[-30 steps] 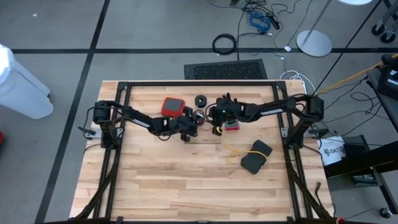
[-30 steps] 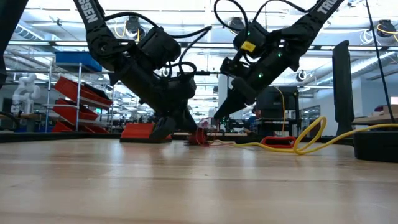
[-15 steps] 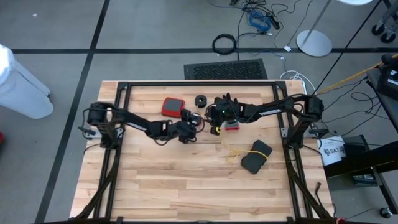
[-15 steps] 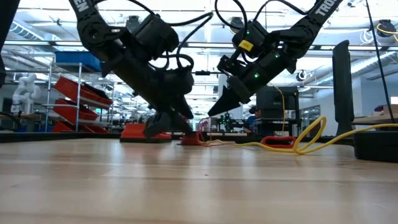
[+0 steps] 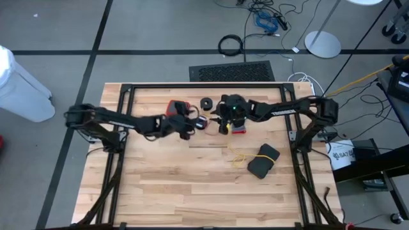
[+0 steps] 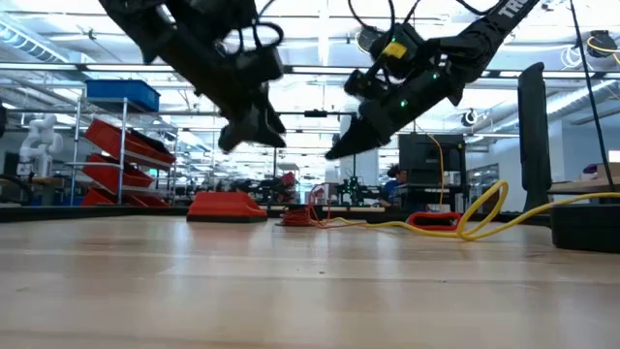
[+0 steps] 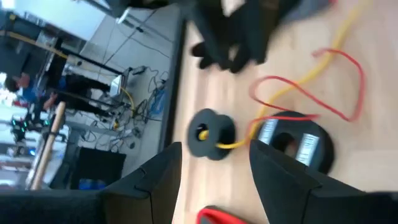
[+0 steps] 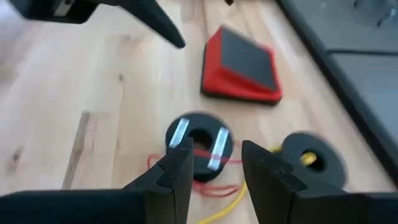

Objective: Coil cords
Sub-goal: Return to Home Position

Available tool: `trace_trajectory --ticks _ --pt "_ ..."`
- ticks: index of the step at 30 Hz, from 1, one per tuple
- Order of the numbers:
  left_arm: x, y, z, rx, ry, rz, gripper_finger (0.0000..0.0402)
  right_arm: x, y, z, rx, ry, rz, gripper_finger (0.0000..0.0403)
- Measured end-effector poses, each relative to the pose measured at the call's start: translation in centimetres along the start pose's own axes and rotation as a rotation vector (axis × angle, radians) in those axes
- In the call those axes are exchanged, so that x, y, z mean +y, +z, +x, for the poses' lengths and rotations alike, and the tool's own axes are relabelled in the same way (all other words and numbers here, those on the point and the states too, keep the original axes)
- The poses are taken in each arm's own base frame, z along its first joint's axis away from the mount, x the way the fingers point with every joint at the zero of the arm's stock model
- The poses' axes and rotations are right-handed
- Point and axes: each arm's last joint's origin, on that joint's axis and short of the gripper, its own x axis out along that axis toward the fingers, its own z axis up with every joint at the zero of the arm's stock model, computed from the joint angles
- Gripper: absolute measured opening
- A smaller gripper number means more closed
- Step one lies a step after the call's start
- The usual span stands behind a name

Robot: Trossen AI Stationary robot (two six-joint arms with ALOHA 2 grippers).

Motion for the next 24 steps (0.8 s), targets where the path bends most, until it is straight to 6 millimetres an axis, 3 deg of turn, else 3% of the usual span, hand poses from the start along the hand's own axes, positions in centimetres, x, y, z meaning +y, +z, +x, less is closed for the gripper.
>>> trace_trajectory --ticks 10,16,20,24 --pt "6.7 -2.2 -3.1 -0.073 0.012 -0.238 0.0194 -2.1 2.6 -5.2 -0.092 -0.004 -0.073 0.0125" --pt "7.6 -5.4 -4.8 -0.126 0.107 -0.343 0.0194 -2.9 3.5 -9.3 -0.146 -0.01 -0.1 0.0125" --pt "8.1 -7.0 -6.5 -0.252 0.21 -0.449 0.0194 -3.2 2.9 -12.2 -0.207 -0.045 -0.13 0.0125" --pt "7.8 -8.2 -7.4 -0.357 0.191 -0.462 0.0193 -3.1 1.6 -15.0 -0.267 -0.058 -0.131 0.0125"
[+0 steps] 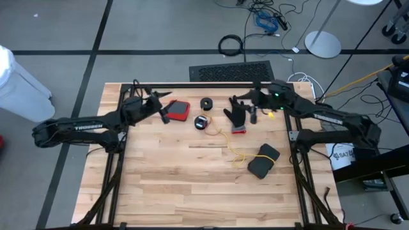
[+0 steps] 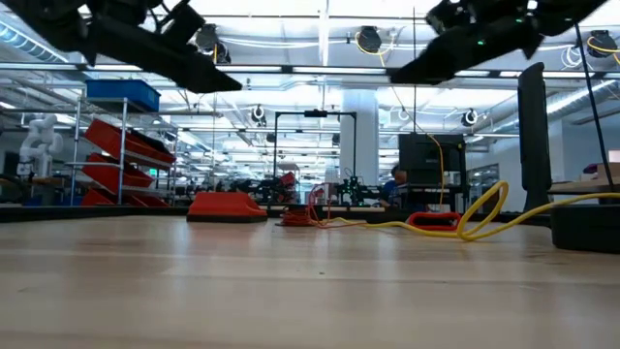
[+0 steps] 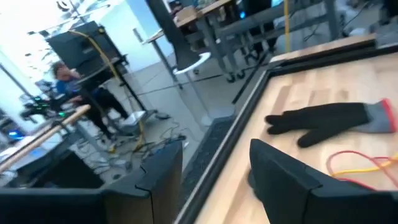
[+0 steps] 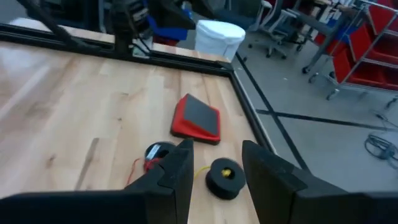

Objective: Coil cords
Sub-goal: Return to Home Position

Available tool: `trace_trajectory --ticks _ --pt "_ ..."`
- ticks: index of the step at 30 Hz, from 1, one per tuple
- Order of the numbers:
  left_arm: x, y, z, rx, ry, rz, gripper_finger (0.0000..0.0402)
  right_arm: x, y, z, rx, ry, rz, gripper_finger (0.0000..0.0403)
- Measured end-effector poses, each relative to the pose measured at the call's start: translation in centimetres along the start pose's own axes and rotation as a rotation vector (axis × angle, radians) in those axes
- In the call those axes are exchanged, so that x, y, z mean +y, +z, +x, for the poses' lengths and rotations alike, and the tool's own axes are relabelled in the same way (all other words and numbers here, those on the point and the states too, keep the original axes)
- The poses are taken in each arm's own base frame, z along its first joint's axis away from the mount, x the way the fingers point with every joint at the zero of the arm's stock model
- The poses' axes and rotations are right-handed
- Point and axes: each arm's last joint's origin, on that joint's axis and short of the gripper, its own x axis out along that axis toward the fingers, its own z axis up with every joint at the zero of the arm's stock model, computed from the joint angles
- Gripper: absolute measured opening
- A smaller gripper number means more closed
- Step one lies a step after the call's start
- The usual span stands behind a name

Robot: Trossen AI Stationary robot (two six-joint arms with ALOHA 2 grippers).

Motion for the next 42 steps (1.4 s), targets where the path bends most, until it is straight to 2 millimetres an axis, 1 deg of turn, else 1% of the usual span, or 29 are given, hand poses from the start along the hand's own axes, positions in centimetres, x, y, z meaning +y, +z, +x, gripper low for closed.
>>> trace_trajectory --ticks 3,6,12,16,20,23,27,31,34,39,42 --pt "0.0 -0.9 -0.4 -0.007 -0.03 -0.04 0.0193 0.6 -1.4 -1.8 -0.03 0.011 0.01 0.0125" --pt "0.1 -1.9 -0.5 0.001 -0.058 -0.075 0.0193 1.4 -3.1 -3.2 -0.11 0.002 0.025 0.0125" --pt "0.8 -3.8 -0.7 -0.016 -0.065 -0.159 0.0193 3.3 -7.3 -5.3 -0.258 -0.028 0.063 0.0125" --pt "1.3 -4.8 -0.8 -0.005 -0.078 -0.199 0.0193 4.1 -9.3 -6.3 -0.333 -0.067 0.08 0.0125" --pt "1.7 -5.9 -1.1 -0.037 -0.088 -0.243 0.0193 4.5 -10.1 -7.2 -0.406 -0.083 0.063 0.0125" --pt "1.8 -6.9 -1.5 -0.05 -0.082 -0.264 0.0193 4.6 -10.1 -7.8 -0.452 -0.069 0.041 0.0125" --pt "1.9 -8.4 -2.1 -0.041 -0.064 -0.287 0.0193 4.4 -10.1 -8.6 -0.474 -0.104 0.03 0.0125" --pt "1.9 -9.5 -2.7 -0.048 -0.063 -0.319 0.0193 4.0 -10.5 -9.2 -0.444 -0.166 0.04 0.0125" --pt "2.1 -10.0 -2.9 -0.03 -0.067 -0.342 0.0193 3.7 -11.1 -9.6 -0.406 -0.209 0.076 0.0125" --pt "2.4 -10.9 -3.4 0.064 -0.059 -0.358 0.0193 3.5 -12.7 -10.0 -0.274 -0.254 0.178 0.0125" --pt "2.4 -10.9 -3.8 0.072 -0.075 -0.36 0.0193 3.6 -13.4 -10.3 -0.225 -0.259 0.19 0.0125"
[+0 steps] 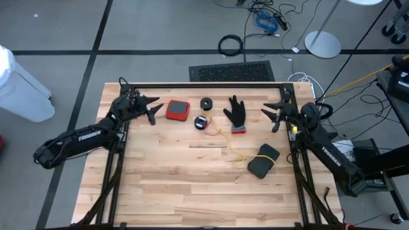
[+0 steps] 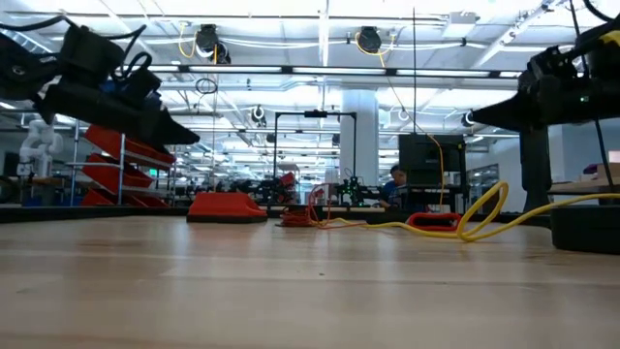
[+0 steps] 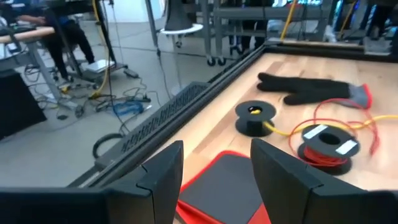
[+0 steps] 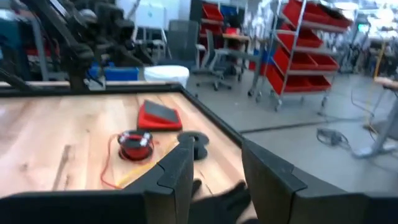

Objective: Coil cords
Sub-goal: Return to Home Position

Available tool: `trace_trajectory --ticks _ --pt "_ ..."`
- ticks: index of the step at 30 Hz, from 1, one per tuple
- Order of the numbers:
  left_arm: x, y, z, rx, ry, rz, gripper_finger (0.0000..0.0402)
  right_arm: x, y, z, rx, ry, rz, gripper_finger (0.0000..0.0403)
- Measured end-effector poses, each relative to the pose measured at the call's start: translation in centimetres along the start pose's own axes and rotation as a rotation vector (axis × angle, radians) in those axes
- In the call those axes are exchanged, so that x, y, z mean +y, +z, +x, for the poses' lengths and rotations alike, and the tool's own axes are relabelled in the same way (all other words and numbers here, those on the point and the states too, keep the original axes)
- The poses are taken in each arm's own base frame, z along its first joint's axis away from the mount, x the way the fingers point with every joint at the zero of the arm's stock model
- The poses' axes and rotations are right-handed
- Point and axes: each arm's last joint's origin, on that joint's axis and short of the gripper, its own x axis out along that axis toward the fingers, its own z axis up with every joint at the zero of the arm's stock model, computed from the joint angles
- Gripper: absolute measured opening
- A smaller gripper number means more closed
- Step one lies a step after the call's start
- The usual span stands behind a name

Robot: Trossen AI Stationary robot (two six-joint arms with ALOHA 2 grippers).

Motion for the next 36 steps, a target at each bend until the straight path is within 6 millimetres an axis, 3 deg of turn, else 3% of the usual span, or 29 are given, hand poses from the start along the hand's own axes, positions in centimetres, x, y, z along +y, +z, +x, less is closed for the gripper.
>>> trace_trajectory --ticks 7,12,24,36 --pt "-0.2 -0.7 -1.8 -0.076 0.035 -0.003 0.0193 0.0 0.9 -1.1 -0.093 -0.01 -0.032 0.0125" --pt "-0.1 -1.6 -2.7 -0.026 0.08 -0.046 0.0193 0.0 1.0 -1.4 -0.107 -0.012 0.001 0.0125" --pt "-0.5 -1.7 -3.5 -0.009 0.077 -0.095 0.0193 0.0 0.2 -1.3 -0.036 -0.013 0.089 0.0125" --pt "-0.4 -1.6 -3.5 -0.025 0.092 -0.095 0.0193 -0.5 0.1 -1.4 -0.028 -0.163 0.08 0.0125"
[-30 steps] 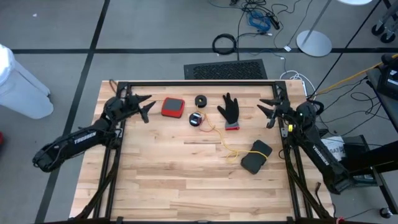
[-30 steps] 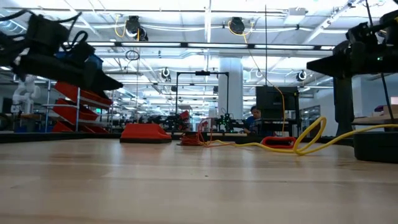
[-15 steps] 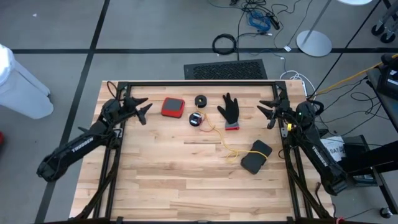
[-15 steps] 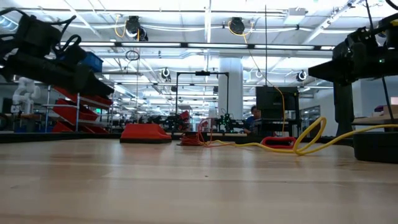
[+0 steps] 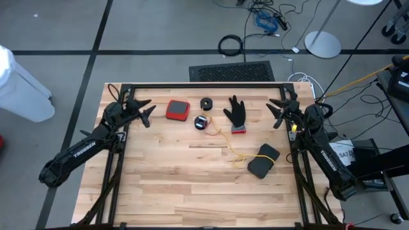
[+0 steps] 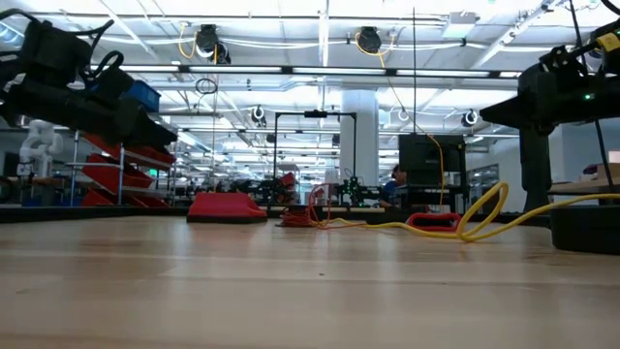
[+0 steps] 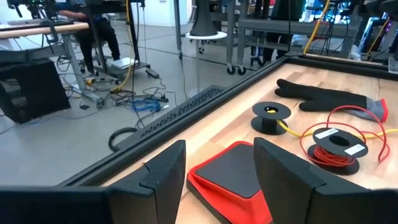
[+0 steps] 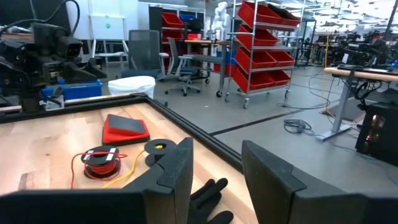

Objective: Coil cords
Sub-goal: Return to Home Position

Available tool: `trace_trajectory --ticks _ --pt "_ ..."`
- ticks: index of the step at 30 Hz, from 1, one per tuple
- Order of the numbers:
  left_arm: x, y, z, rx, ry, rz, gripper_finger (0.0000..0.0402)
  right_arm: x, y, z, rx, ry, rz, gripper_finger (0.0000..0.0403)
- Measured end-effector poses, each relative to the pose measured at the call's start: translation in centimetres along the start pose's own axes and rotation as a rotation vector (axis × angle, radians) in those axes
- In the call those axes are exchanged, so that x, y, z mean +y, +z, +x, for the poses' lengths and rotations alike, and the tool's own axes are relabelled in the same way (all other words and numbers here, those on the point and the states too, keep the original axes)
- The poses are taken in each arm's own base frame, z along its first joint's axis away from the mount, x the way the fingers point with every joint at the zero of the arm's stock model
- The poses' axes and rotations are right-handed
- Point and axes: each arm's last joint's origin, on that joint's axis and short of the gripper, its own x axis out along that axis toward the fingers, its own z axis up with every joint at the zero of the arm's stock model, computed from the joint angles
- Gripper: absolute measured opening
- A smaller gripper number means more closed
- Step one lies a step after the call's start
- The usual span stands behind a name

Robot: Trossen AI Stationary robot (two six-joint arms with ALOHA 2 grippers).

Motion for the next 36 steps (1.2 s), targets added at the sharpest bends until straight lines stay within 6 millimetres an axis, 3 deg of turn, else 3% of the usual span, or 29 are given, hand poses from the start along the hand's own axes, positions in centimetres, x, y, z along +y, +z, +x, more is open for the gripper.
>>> trace_trajectory --ticks 36 --pt "0.0 -0.04 0.0 0.003 0.0 0.003 0.0193 0.02 0.03 0.0 -0.002 0.006 0.007 0.0125"
